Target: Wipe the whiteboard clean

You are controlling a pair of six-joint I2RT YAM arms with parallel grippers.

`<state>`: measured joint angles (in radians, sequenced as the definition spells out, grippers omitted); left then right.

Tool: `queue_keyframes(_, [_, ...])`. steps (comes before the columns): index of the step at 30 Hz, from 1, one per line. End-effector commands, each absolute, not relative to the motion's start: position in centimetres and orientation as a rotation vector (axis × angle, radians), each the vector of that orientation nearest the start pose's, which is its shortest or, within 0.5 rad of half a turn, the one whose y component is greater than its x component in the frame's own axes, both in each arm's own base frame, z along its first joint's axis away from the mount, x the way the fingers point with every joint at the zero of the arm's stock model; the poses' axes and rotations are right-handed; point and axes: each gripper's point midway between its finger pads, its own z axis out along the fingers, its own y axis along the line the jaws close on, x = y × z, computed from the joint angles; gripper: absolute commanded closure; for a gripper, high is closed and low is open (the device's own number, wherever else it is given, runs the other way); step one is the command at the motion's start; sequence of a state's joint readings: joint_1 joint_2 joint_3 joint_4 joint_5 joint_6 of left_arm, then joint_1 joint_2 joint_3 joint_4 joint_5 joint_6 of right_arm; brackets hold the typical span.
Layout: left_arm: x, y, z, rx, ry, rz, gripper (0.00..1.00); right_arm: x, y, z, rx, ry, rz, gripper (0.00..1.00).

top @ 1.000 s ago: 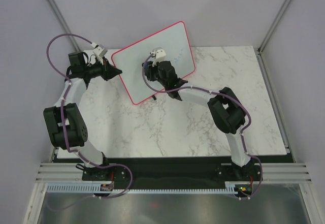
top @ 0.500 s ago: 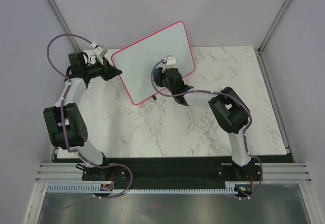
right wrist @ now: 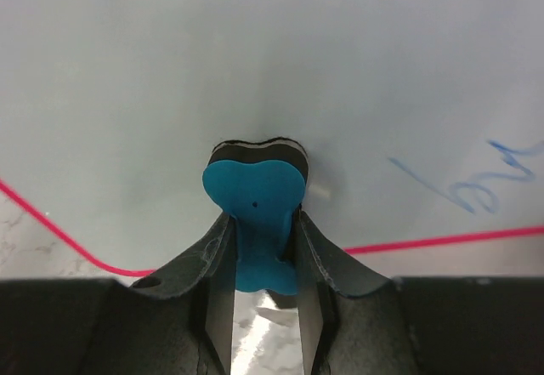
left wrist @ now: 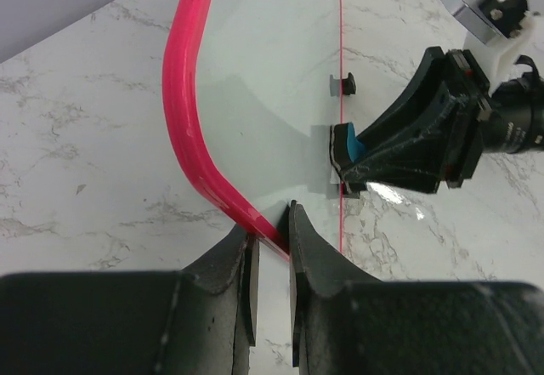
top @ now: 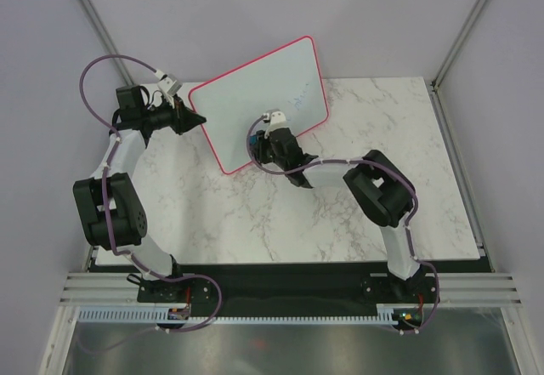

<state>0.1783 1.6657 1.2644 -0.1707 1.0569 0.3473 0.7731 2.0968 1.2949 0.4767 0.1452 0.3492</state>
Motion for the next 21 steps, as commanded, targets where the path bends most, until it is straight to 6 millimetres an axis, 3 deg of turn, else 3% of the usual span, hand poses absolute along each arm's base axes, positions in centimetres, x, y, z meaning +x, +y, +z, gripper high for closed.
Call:
queue_keyframes(1, [45.3,-6.2,21.7,0.877,1.665,-0.588,0.98,44.3,34.6,5.8,-0.138,2.019,0.559,1.0])
queue_keyframes(4, [45.4,-6.0,21.6,0.884,1.665,-0.576,0.98,45.6,31.0,5.3,-0.025,2.021,0.534,1.0])
queue_keyframes(6, [45.5,-5.9,21.6,0.883,1.669,-0.571,0.98,46.7,29.6,6.1,0.046,1.988,0.598,1.0])
queue_keyframes(9, [45.5,-5.9,21.7,0.886,1.666,-0.571,0.98,47.4,29.1,7.0,0.042,1.957,0.591,1.0])
queue_keyframes(17, [45.4,-6.0,21.8,0.892,1.664,-0.571,0.98,48.7,32.6,11.5,-0.031,1.868,0.697,1.0])
queue_keyframes(19, [45.4,-6.0,21.8,0.893,1.662,-0.572,0.98,48.4,34.5,12.0,-0.058,1.855,0.731,1.0])
queue_keyframes(21, [45.4,-6.0,21.9,0.892,1.661,-0.574,0.98,47.8,36.3,10.5,-0.083,1.881,0.759,1.0])
